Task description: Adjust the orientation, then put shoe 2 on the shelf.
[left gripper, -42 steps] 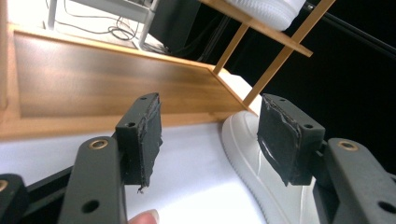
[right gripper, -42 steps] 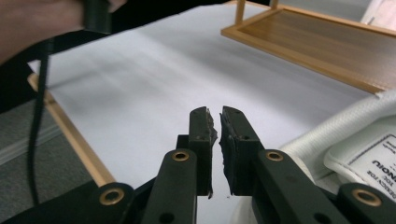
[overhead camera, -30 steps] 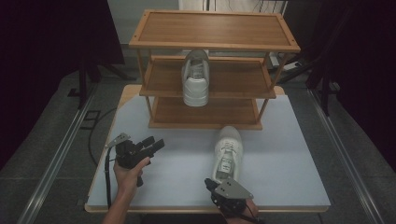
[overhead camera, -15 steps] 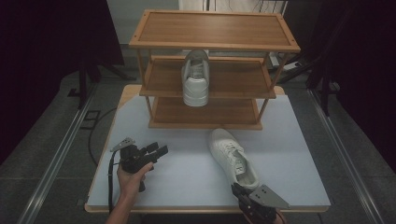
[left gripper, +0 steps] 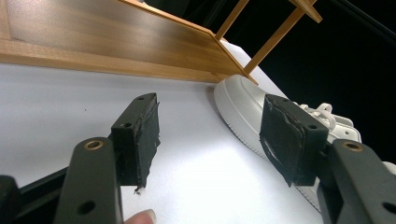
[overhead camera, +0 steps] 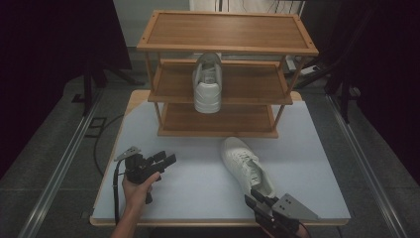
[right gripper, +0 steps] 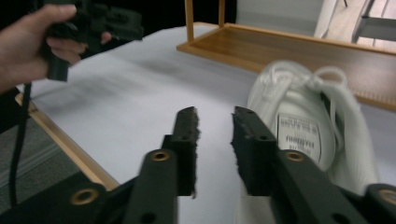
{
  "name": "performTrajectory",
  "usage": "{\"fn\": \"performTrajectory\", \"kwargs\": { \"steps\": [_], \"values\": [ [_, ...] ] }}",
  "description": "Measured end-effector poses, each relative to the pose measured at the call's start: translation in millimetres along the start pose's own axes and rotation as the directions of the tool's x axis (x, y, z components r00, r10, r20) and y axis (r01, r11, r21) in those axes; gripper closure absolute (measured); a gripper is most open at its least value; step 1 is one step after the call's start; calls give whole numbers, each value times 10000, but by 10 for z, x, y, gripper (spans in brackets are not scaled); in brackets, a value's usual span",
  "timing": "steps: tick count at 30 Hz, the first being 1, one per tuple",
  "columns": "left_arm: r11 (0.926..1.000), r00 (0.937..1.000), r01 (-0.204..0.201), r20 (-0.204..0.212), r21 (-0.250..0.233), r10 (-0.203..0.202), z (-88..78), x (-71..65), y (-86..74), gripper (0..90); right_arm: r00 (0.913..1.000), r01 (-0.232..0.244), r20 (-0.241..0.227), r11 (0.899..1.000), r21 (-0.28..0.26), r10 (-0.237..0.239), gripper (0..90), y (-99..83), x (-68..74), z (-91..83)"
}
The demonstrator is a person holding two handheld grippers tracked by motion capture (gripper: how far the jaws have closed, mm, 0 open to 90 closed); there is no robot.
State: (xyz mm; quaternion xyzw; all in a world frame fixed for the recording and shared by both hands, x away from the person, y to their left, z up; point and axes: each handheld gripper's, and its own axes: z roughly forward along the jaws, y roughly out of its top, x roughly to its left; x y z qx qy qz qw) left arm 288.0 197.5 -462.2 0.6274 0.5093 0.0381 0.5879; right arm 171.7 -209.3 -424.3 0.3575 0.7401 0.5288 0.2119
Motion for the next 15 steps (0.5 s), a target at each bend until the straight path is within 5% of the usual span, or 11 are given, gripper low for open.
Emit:
{"fn": "performTrajectory", "kwargs": {
  "steps": [8,15],
  "values": [
    [9999,9998,-5,199,133,3,35,-22,-31,371,9999,3,-142,9999,-108,-4,490,333,-314,69],
    [9999,9998,97,186,115,-99,12,-2,-30,369,9990,-435,-125,9990,61,435,479,474,-706,225]
  ]
}}
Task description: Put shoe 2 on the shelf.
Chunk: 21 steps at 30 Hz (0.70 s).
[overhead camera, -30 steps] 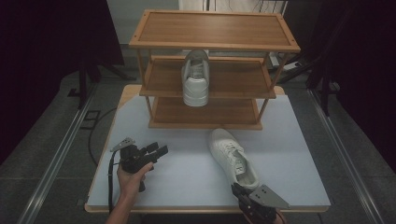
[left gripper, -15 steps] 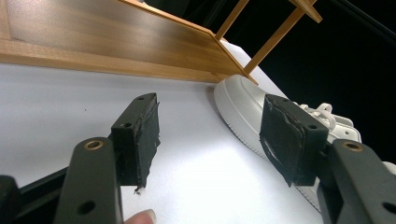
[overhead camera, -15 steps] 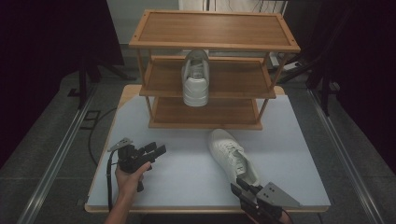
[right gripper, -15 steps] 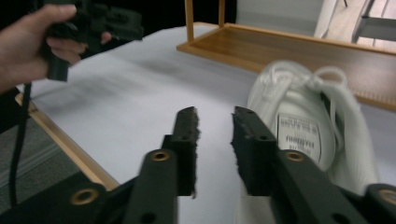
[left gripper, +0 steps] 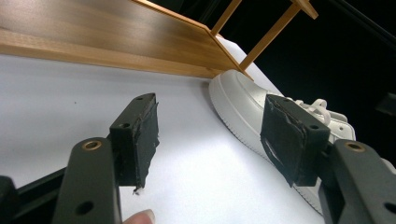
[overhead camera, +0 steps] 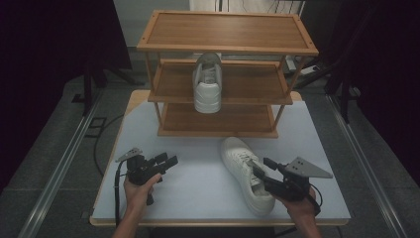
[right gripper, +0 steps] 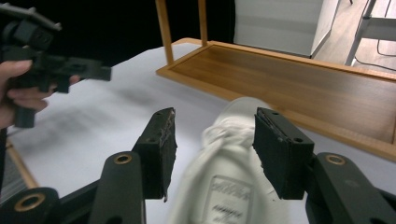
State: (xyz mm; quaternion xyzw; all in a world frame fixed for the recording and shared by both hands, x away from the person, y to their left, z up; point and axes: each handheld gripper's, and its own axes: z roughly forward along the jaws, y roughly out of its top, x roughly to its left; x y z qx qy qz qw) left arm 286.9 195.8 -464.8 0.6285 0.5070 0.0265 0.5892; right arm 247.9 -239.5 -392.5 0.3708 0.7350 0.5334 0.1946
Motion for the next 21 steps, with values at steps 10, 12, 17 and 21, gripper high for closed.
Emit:
{"fn": "performTrajectory", "kwargs": {
  "steps": [10,12,17,21],
  "values": [
    [10000,9999,75,80,21,-75,3,-10,-9,365,9977,-601,362,9953,764,575,475,-123,-301,148],
    [9999,9999,83,65,60,-84,11,-9,-15,365,9972,-710,280,9931,937,687,475,-172,-333,181],
    [9999,10000,41,85,109,-42,24,-17,-24,365,9987,-421,354,9858,1624,368,476,-254,-309,313],
    [9999,9998,127,-167,24,-126,16,-15,-32,370,9975,-475,610,9767,2092,354,496,-288,-333,420]
  ]
}}
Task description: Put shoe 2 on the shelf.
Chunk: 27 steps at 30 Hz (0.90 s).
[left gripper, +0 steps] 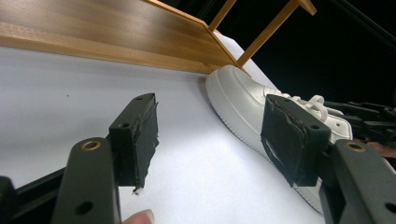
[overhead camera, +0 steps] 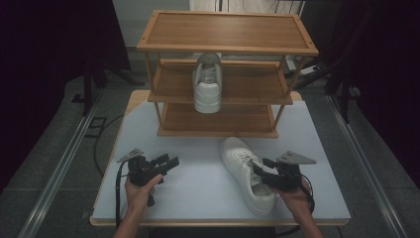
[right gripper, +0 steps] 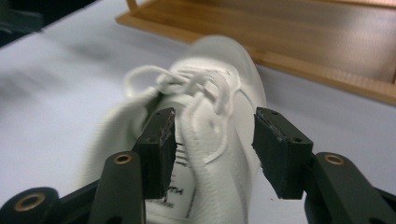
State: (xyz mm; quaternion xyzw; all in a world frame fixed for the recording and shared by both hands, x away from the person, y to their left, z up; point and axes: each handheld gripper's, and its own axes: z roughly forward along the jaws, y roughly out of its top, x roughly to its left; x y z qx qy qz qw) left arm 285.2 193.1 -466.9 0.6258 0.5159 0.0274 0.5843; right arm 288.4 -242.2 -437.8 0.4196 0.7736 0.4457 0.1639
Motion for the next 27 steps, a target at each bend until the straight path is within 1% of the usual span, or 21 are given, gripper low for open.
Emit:
{"fn": "performTrajectory", "kwargs": {
  "steps": [2,4,6,7,8,11,14,16,17,18,20,21,22,23,24,25,27],
  "values": [
    [9999,9999,87,-137,-79,-88,-6,12,-2,372,9998,92,169,9995,298,-98,511,-3,-1,60],
    [9998,9997,144,-177,-116,-146,-14,16,-1,374,9994,136,308,9990,431,-149,561,-8,6,113],
    [9991,9993,291,-243,-300,-298,-44,36,8,376,9987,165,472,9991,402,-184,618,-5,6,135],
    [9991,9993,291,-243,-300,-298,-44,36,8,377,9987,165,472,9991,402,-184,618,-5,6,135],
    [9985,9990,389,-224,-397,-399,-56,49,12,377,9981,195,574,9992,359,-216,682,-4,11,144],
    [9981,9985,494,-202,-355,-501,-61,65,9,377,9968,135,786,9996,242,-154,766,-19,13,134],
    [9985,9987,468,-191,-290,-473,-47,61,-2,377,9965,-41,832,10000,-24,43,804,-38,16,119],
    [9987,9988,444,-194,-250,-449,-43,58,-3,377,9968,-252,755,9996,-162,263,816,-45,23,112],
    [9987,9988,444,-194,-250,-449,-43,58,-3,378,9968,-252,755,9996,-162,263,816,-45,23,112],
    [9986,9987,460,-227,-279,-467,-45,64,-1,378,9971,-495,567,9983,-299,511,819,-57,30,101],
    [9983,9983,521,-228,-276,-528,-49,77,-1,378,9969,-686,367,9968,-399,701,820,-77,42,92],
    [9983,9983,523,-252,-271,-530,-48,84,-2,378,9959,-856,242,9953,-461,867,820,-88,49,84],
    [9983,9983,523,-252,-271,-530,-48,84,-2,379,9959,-856,242,9953,-461,867,820,-88,49,84],
    [9984,9983,512,-280,-251,-519,-48,86,-3,379,9929,-1188,17,9907,-665,1192,821,-110,55,61],
    [9983,9982,519,-284,-248,-526,-47,87,-3,379,9929,-1188,17,9907,-665,1192,821,-110,55,61],
    [9983,9983,520,-268,-252,-527,-48,83,-4,379,9886,-1506,-164,9844,-909,1497,822,-125,61,29],
    [9984,9983,517,-250,-250,-523,-47,82,-4,379,9835,-1804,-328,9771,-1132,1778,821,-128,69,-14]
  ]
}}
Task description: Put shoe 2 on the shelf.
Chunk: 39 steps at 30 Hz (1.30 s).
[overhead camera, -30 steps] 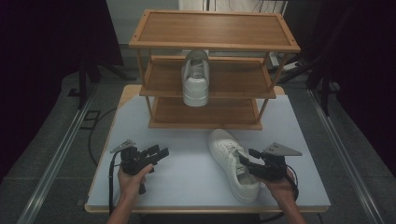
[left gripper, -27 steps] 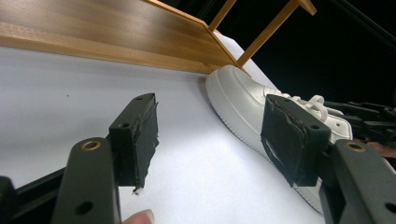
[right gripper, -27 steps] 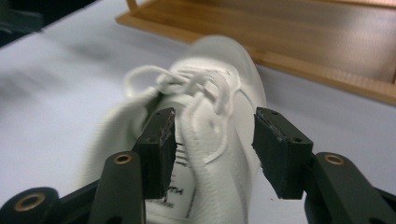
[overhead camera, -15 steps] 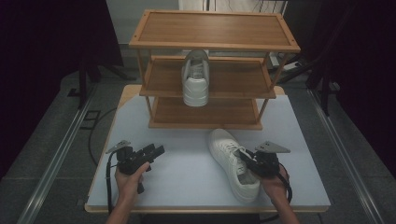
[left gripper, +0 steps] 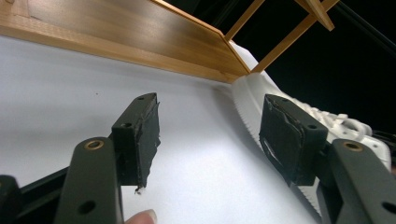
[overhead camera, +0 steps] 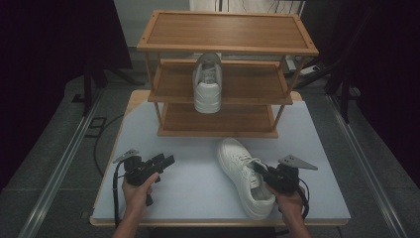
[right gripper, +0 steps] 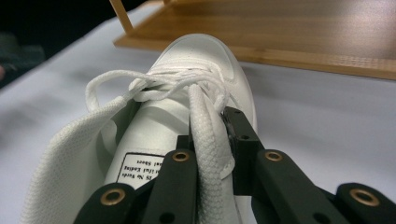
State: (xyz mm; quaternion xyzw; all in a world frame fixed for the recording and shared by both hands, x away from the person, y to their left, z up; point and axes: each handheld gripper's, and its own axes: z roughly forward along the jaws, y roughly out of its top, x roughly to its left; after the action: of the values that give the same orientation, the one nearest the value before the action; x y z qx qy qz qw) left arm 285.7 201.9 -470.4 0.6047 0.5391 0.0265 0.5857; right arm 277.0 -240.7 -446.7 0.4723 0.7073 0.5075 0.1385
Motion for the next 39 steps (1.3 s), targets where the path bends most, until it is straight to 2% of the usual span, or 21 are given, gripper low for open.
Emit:
{"fn": "performTrajectory", "kwargs": {
  "steps": [3,11,15,20,32,39],
  "values": [
    [10000,10000,-35,-26,13,35,-1,1,-1,379,9993,-343,-167,9988,-344,337,821,10,32,-73],
    [10000,10000,-7,-29,49,8,2,1,-2,379,9932,-926,-804,9895,-1109,840,821,72,135,-246],
    [10000,10000,-20,-15,29,20,2,-1,-2,380,9909,-1052,-985,9848,-1384,920,821,107,178,-308],
    [10000,10000,8,-23,38,-8,2,-1,-3,380,9874,-1279,-1164,9732,-1912,1069,822,194,226,-425],
    [10000,10000,64,8,45,-64,6,7,-8,381,9773,-1664,-1729,9494,-2664,1228,822,329,267,-670],
    [9999,10000,10,-2,126,-10,26,16,-21,381,9778,-1678,-1745,9325,-3198,1161,822,471,282,-858]
  ]
}}
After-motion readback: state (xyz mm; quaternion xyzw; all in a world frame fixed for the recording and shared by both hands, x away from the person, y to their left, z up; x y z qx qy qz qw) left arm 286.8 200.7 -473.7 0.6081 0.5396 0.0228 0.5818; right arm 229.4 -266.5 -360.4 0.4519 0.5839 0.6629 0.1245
